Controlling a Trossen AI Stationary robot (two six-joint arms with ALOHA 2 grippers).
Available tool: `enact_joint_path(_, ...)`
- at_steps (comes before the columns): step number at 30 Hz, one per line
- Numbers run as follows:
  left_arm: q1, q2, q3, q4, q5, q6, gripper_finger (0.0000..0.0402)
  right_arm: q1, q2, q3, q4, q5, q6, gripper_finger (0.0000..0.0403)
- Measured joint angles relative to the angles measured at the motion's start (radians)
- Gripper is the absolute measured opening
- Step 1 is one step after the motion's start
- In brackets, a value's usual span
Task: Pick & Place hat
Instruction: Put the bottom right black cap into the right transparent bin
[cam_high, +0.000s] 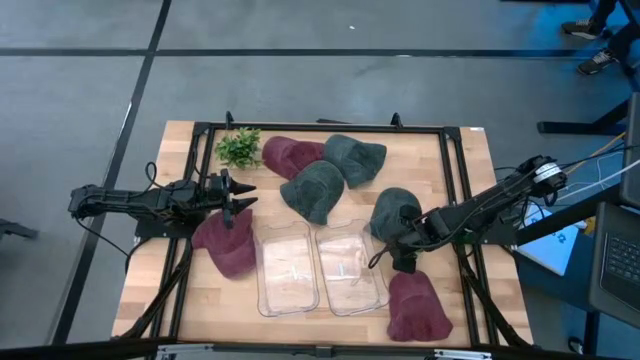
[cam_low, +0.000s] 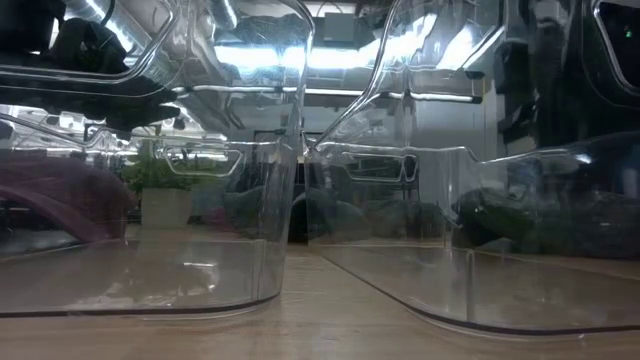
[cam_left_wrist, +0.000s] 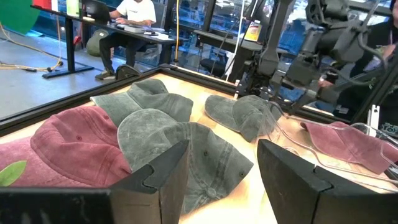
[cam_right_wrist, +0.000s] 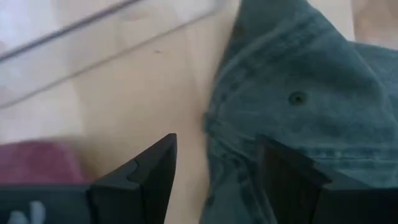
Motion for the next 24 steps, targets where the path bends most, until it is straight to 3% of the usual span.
enact_joint_path(4, 0.000, 0.000, 0.000, 0.000, 0.000, 0.000, 0.0185, 0.000, 0.010, -0.037, 0.079, -0.007, 0.007, 0.0216)
enact_joint_path(18, 0.000, 0.000, 0.000, 0.000, 0.000, 0.000, 0.0185, 0.000, 0.116, -0.045, 0.069, -0.008, -0.069, 0.0217)
enact_joint_path(24, 0.000, 0.000, 0.000, 0.000, 0.000, 0.000, 0.0185, 0.000, 0.154, -0.045, 0.100, 0.050, -0.072, 0.0217)
